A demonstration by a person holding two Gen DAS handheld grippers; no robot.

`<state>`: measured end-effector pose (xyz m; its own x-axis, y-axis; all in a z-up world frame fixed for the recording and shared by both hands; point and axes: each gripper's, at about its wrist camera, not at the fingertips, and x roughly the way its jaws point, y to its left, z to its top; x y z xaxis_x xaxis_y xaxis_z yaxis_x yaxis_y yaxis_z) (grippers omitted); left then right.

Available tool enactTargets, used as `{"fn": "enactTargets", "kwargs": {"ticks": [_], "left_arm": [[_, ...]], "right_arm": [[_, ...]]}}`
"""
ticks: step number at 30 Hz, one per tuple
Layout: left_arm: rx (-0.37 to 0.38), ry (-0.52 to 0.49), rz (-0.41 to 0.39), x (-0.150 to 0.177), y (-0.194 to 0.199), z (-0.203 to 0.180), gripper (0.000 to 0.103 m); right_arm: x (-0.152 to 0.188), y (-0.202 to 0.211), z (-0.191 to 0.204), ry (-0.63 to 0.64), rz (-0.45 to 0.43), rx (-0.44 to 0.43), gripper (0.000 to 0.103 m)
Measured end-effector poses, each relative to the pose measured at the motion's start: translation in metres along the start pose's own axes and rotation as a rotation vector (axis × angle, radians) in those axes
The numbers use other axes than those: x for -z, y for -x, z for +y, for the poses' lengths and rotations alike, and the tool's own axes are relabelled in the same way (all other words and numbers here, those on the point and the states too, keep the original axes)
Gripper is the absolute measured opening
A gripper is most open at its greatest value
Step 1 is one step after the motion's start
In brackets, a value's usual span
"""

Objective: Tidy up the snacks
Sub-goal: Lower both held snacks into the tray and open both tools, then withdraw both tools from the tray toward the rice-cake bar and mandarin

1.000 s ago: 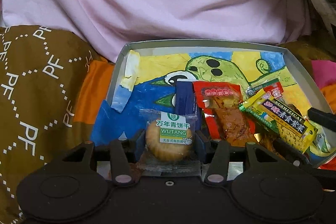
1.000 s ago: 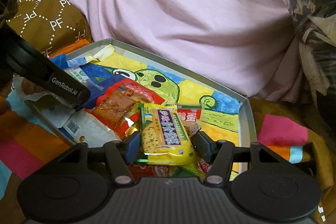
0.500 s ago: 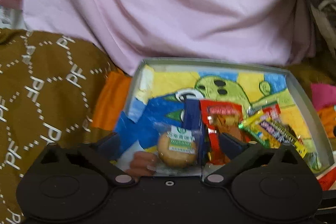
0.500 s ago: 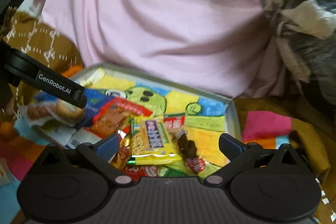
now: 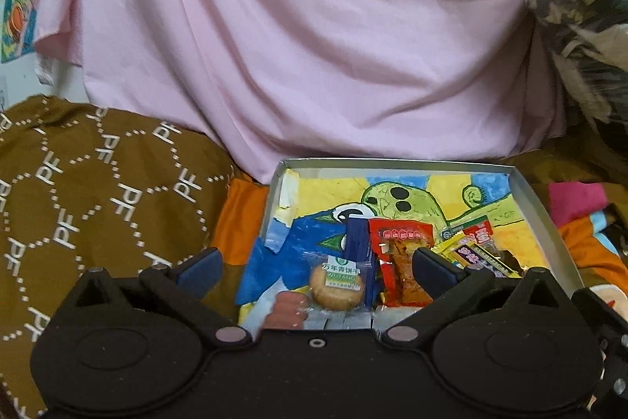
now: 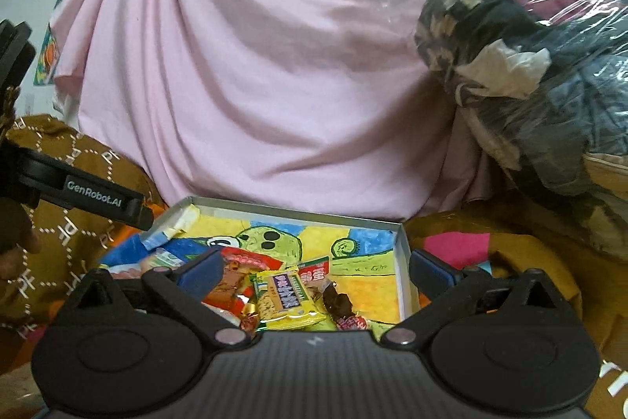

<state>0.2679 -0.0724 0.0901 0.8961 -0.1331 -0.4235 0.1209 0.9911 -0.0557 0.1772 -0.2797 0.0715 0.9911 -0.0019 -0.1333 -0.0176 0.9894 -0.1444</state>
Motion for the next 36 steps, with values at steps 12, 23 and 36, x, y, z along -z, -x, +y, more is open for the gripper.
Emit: {"fn": "enactTargets", "kwargs": {"ticks": [12, 23, 36], "left_arm": [[0.006, 0.017, -0.021, 0.029, 0.063, 0.023, 0.102], [-0.035, 0.01, -0.006, 0.057, 0.111, 0.051, 0.102], [-0.11, 0.054, 0.078, 0.1, 0.138, 0.092, 0.102]], "right_arm": [[-0.001, 0.057, 0.018, -0.002, 0.017, -0.057, 0.103], [0.009, 0.098, 0.05, 0.017, 0.033, -0.126, 0.103], [0.029, 0.11, 0.093, 0.085, 0.2, -0.195, 0.103]]}}
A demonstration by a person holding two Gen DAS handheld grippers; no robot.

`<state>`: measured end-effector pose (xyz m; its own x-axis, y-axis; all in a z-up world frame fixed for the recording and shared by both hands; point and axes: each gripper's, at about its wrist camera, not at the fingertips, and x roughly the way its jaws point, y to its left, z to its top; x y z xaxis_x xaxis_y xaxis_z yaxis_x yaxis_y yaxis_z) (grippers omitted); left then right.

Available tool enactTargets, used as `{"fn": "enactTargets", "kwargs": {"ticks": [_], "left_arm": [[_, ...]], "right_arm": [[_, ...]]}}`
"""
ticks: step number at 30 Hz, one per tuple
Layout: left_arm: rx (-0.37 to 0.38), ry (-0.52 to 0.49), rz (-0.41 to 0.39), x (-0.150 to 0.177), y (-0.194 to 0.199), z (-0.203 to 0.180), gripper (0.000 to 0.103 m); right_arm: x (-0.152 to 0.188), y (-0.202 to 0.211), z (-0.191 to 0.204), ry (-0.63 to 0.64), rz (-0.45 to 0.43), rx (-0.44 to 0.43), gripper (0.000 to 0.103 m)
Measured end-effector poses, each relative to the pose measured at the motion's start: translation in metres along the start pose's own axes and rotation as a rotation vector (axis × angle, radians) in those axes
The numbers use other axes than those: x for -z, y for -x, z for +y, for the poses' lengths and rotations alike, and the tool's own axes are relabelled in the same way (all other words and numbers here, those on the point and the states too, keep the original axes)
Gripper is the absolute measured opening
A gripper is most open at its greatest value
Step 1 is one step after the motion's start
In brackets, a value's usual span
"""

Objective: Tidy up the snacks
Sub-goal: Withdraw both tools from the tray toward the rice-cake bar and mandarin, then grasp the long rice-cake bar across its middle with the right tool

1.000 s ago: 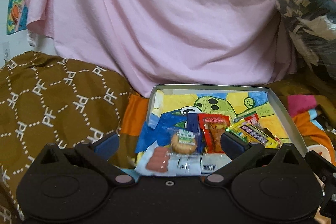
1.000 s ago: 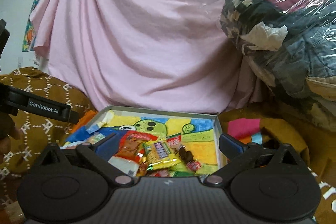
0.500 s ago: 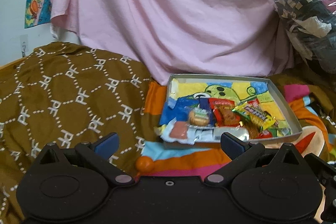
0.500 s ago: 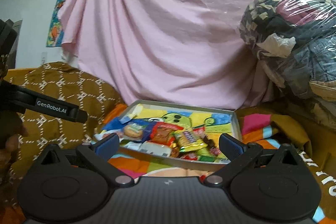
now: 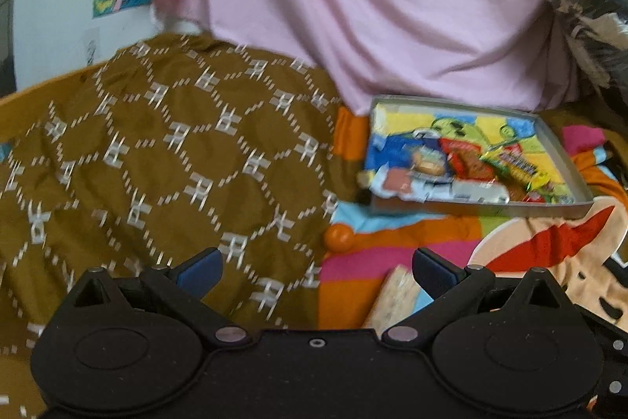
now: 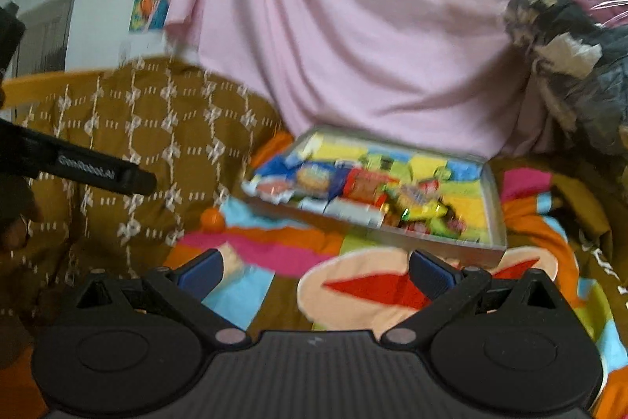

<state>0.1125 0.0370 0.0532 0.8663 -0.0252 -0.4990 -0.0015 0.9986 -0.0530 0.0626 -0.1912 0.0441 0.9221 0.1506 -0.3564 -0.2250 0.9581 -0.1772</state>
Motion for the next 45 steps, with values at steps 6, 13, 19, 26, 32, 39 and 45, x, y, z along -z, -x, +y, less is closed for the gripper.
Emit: {"fn": "enactTargets", "kwargs": {"ticks": [6, 13, 19, 26, 32, 39, 45], "left_arm": [[-0.015, 0.032, 0.064, 0.015, -0.003, 0.012, 0.102], [-0.03, 0.025, 0.106, 0.029, -0.01, 0.015, 0.102], [-0.038, 0.004, 0.138, 0.037, -0.02, 0.018, 0.102], [-0.036, -0.016, 0.157, 0.041, -0.028, 0.02, 0.102], [-0.062, -0.084, 0.142, 0.041, -0.037, 0.022, 0.102], [-0.097, -0.131, 0.121, 0.035, -0.05, 0.028, 0.102], [-0.088, -0.077, 0.115, 0.029, -0.058, 0.038, 0.102]], "right_arm": [[0.016, -0.002, 0.016, 0.02, 0.075, -0.016, 0.103], [0.029, -0.015, 0.026, 0.025, 0.188, -0.024, 0.103], [0.034, -0.021, 0.026, 0.009, 0.229, -0.022, 0.103], [0.038, -0.032, 0.03, 0.01, 0.261, -0.023, 0.103], [0.045, -0.039, 0.036, -0.008, 0.274, -0.055, 0.103], [0.05, -0.045, 0.057, 0.041, 0.273, -0.125, 0.103], [0.052, -0.05, 0.071, 0.101, 0.265, -0.158, 0.103]]}}
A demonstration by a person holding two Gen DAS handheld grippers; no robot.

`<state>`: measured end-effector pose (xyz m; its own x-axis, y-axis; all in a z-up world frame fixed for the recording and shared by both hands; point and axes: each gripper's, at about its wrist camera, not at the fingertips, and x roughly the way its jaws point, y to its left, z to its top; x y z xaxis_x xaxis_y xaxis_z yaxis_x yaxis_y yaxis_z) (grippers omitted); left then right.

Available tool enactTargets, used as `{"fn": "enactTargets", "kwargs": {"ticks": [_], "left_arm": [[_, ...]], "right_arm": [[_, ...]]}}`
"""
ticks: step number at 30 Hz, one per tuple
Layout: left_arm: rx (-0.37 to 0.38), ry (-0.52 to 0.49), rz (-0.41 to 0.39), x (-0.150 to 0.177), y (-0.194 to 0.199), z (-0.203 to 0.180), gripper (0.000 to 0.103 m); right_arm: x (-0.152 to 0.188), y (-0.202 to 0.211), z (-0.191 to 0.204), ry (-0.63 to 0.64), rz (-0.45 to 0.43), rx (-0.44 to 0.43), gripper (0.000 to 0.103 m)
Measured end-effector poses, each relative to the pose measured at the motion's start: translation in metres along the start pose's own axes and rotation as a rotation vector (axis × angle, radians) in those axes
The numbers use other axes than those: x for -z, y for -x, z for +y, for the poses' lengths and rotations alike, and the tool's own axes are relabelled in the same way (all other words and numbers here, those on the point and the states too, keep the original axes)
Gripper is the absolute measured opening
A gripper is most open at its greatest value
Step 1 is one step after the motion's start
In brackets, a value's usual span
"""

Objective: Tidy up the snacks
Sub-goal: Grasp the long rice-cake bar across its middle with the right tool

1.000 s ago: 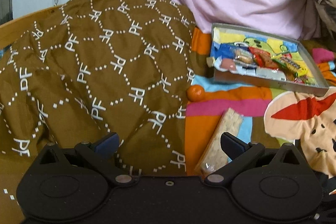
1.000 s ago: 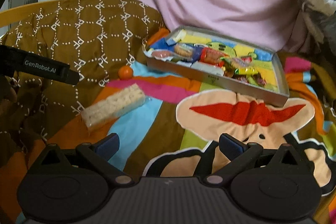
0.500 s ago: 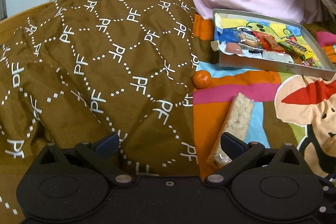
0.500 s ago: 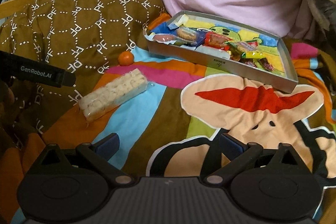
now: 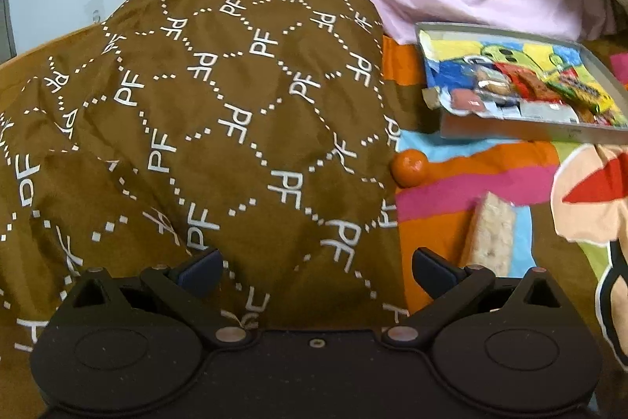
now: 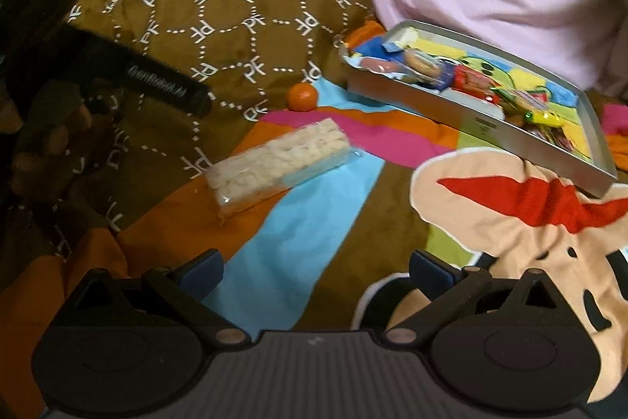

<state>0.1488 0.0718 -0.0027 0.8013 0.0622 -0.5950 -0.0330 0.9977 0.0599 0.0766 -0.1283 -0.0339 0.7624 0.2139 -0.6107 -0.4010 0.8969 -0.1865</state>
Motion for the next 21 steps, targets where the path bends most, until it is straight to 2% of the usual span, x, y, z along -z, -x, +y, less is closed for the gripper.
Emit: {"fn": "enactTargets", "kwargs": {"ticks": [5, 15, 21], "left_arm": [[-0.006, 0.044, -0.022, -0.007, -0.004, 0.01, 0.102], [-0.018, 0.109, -0.067, -0.02, -0.01, 0.036, 0.102], [-0.017, 0.119, -0.058, -0.021, -0.016, 0.041, 0.102]], "right_arm": [[-0.009, -0.011, 0.005, -0.01, -0.006, -0.03, 0.103], [-0.051, -0.052, 0.004, -0.19, -0.004, -0.145, 0.103], [-0.062, -0.079, 0.011, -0.217, 0.034, -0.087, 0.103]]}}
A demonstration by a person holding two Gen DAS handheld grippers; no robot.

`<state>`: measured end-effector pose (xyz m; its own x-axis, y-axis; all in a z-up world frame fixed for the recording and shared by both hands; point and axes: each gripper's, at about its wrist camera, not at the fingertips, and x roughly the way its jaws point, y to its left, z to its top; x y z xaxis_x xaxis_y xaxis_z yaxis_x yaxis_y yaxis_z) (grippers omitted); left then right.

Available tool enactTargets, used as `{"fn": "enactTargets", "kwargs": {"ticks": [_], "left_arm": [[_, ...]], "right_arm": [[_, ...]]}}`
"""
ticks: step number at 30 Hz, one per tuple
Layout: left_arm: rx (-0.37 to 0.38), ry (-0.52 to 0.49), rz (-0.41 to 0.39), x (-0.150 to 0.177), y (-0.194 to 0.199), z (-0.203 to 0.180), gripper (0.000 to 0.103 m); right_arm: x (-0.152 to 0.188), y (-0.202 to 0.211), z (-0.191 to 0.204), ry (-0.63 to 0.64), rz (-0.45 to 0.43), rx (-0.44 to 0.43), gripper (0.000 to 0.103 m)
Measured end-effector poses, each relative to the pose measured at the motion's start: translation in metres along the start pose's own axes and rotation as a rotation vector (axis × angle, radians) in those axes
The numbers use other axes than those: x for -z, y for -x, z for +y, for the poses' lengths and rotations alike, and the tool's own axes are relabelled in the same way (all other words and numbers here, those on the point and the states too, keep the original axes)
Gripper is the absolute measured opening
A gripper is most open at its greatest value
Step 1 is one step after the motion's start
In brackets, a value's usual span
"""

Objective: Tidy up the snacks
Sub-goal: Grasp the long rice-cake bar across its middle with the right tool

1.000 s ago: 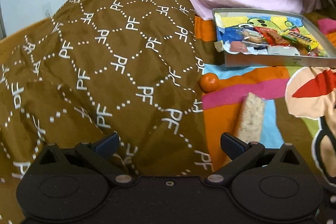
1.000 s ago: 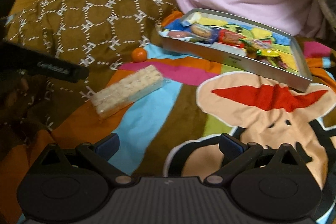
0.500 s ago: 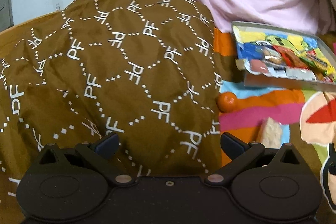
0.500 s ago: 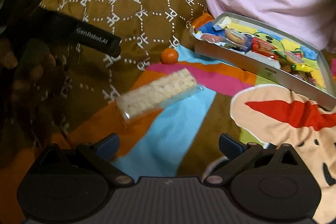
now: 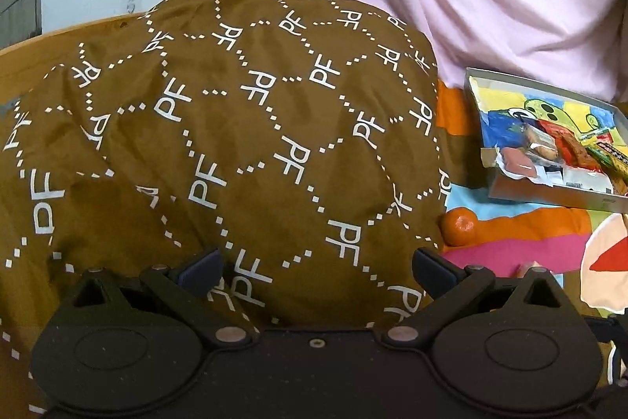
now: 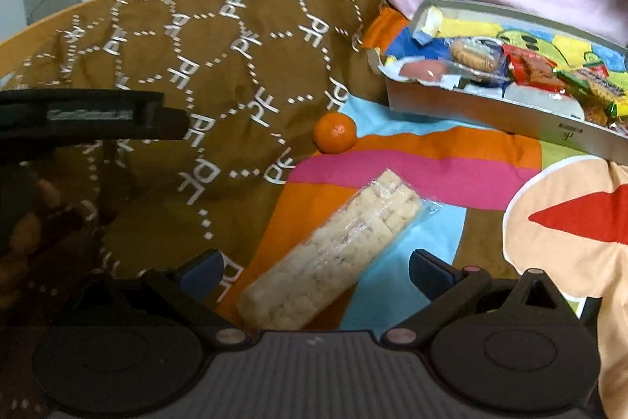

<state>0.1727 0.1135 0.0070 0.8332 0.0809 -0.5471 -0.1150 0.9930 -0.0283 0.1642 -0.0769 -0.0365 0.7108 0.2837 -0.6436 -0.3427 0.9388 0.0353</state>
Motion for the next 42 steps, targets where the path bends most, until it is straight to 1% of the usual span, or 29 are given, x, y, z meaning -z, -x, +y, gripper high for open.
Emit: {"fn": "enactTargets", "kwargs": {"ticks": [5, 9, 11, 13, 14, 16, 17, 20, 22, 23, 25, 27, 35, 38, 42], "left_arm": [[0.012, -0.022, -0.005, 0.002, 0.001, -0.002, 0.102], [0.019, -0.024, 0.004, 0.002, -0.001, -0.003, 0.102], [0.023, -0.026, 0.009, 0.002, -0.003, -0.005, 0.102], [0.023, -0.036, 0.012, 0.003, -0.004, -0.006, 0.102], [0.022, -0.043, 0.012, 0.003, -0.004, -0.007, 0.102], [0.022, -0.051, 0.008, 0.004, -0.004, -0.008, 0.102], [0.024, -0.051, 0.006, 0.005, -0.004, -0.009, 0.102], [0.034, -0.048, 0.005, 0.005, -0.004, -0.009, 0.102], [0.037, -0.05, 0.005, 0.006, -0.004, -0.01, 0.102], [0.037, -0.051, 0.005, 0.006, -0.003, -0.01, 0.102], [0.041, -0.051, 0.005, 0.006, -0.003, -0.01, 0.102], [0.046, -0.046, 0.004, 0.006, -0.003, -0.01, 0.102], [0.069, -0.044, 0.013, 0.009, -0.002, -0.013, 0.102], [0.089, -0.05, 0.014, 0.011, -0.003, -0.016, 0.102], [0.144, -0.018, -0.01, 0.01, -0.01, -0.024, 0.102]], "right_arm": [[0.003, -0.017, -0.002, -0.033, 0.054, 0.072, 0.103], [0.006, -0.016, -0.012, -0.09, 0.061, 0.061, 0.102], [0.006, -0.014, -0.015, -0.103, 0.059, 0.045, 0.096], [0.006, -0.012, -0.018, -0.112, 0.056, 0.026, 0.085], [0.006, -0.011, -0.018, -0.111, 0.054, 0.024, 0.081], [0.006, -0.009, -0.016, -0.099, 0.056, 0.012, 0.068], [0.006, -0.007, -0.016, -0.097, 0.057, -0.002, 0.064], [0.005, -0.005, -0.016, -0.105, 0.06, -0.025, 0.057], [0.006, -0.003, -0.018, -0.111, 0.061, -0.044, 0.048], [0.006, -0.001, -0.019, -0.11, 0.062, -0.049, 0.046], [0.006, 0.002, -0.019, -0.094, 0.06, -0.046, 0.039], [0.006, 0.007, -0.017, -0.051, 0.048, -0.021, 0.036], [0.015, 0.033, -0.024, 0.116, -0.001, 0.088, 0.036], [0.022, 0.043, -0.036, 0.13, -0.008, 0.135, 0.036], [0.03, 0.048, -0.051, 0.132, -0.027, 0.192, 0.036]]}}
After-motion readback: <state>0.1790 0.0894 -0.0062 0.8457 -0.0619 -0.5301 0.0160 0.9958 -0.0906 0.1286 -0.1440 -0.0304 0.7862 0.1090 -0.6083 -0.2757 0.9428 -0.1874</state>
